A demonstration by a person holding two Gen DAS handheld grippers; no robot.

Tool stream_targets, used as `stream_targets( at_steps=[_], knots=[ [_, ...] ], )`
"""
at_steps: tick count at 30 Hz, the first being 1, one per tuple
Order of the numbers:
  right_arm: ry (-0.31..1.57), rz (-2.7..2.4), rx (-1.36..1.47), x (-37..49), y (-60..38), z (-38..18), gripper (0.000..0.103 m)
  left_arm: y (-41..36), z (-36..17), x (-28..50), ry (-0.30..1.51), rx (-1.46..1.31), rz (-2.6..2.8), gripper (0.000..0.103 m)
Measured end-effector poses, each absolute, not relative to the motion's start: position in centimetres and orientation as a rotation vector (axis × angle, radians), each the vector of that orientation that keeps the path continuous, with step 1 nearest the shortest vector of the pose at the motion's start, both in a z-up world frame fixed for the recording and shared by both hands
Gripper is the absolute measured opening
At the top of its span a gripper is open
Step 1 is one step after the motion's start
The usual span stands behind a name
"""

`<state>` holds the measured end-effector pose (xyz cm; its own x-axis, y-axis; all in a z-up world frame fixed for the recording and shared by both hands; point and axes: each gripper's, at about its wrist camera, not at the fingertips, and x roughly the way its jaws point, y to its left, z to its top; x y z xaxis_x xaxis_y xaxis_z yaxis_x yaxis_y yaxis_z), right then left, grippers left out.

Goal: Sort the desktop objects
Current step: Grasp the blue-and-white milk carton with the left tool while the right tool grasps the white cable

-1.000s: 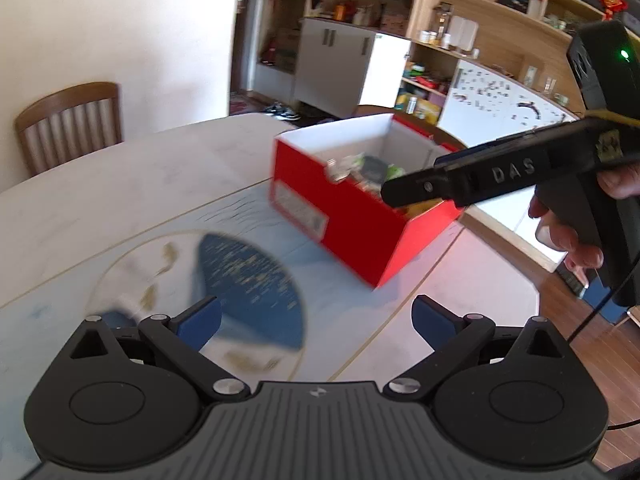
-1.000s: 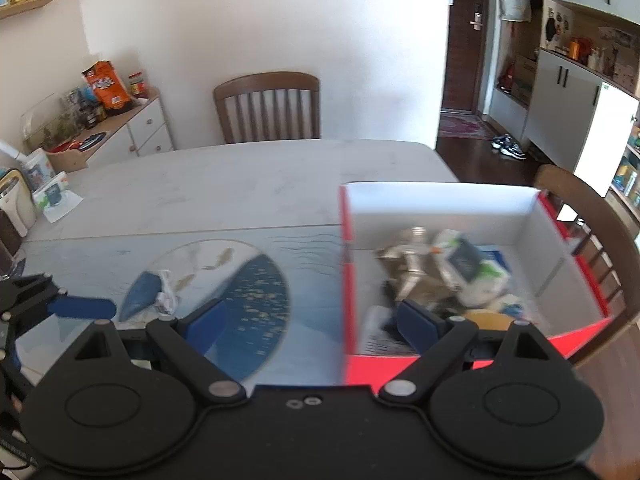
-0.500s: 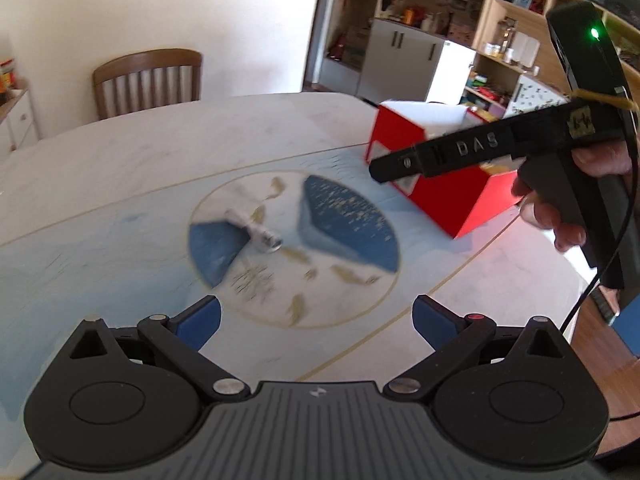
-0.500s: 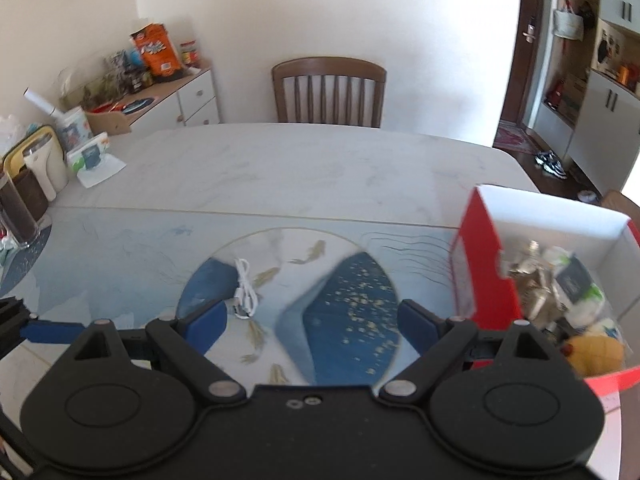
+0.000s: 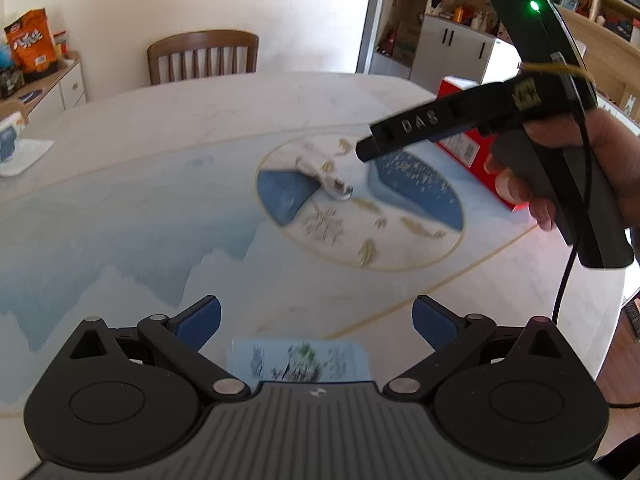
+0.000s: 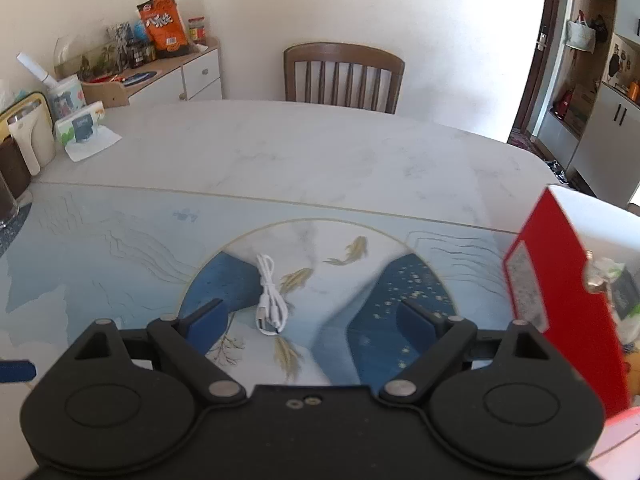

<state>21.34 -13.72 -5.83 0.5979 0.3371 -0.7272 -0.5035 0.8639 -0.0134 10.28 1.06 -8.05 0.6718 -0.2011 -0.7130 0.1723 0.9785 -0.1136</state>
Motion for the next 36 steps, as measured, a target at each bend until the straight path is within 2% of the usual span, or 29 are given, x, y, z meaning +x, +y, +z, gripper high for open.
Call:
stream_targets(
  at_steps=[9,15,21,24,27,29,31,36],
  knots=[
    [0.820,0.480,-0.260,22.5,-11.3,-8.2,0.090,1.5,-9.7,9.2,0.812,-0.021,-0.166,0.102],
    [0.848,0.450,-0.283,23.6,-10.1,-9.8,0.084,1.6,-10.3,9.0,0.804,-0.016,-0.154,0.102],
    [0.857,0.440,-0.307,23.9,-9.3,-10.5,0.074,1.5,-10.6,9.0,0.803,-0.024,-0.159,0.102],
    [0.867,0.440,-0.321,24.0,-8.9,-10.8,0.064,1.5,-10.7,9.1,0.804,-0.025,-0.165,0.102],
    [0.868,0.444,-0.314,24.1,-9.0,-11.0,0.062,1.4,-10.8,9.0,0.802,-0.026,-0.176,0.102],
    [0.869,0.452,-0.309,24.1,-9.0,-11.0,0.054,1.4,-10.8,9.0,0.801,-0.027,-0.175,0.101],
    [0.870,0.457,-0.305,24.1,-8.9,-11.0,0.052,1.4,-10.8,9.0,0.801,-0.030,-0.174,0.101],
    [0.884,0.476,-0.272,24.1,-9.1,-10.9,0.040,1.4,-10.8,9.0,0.810,-0.038,-0.176,0.090]
  ],
)
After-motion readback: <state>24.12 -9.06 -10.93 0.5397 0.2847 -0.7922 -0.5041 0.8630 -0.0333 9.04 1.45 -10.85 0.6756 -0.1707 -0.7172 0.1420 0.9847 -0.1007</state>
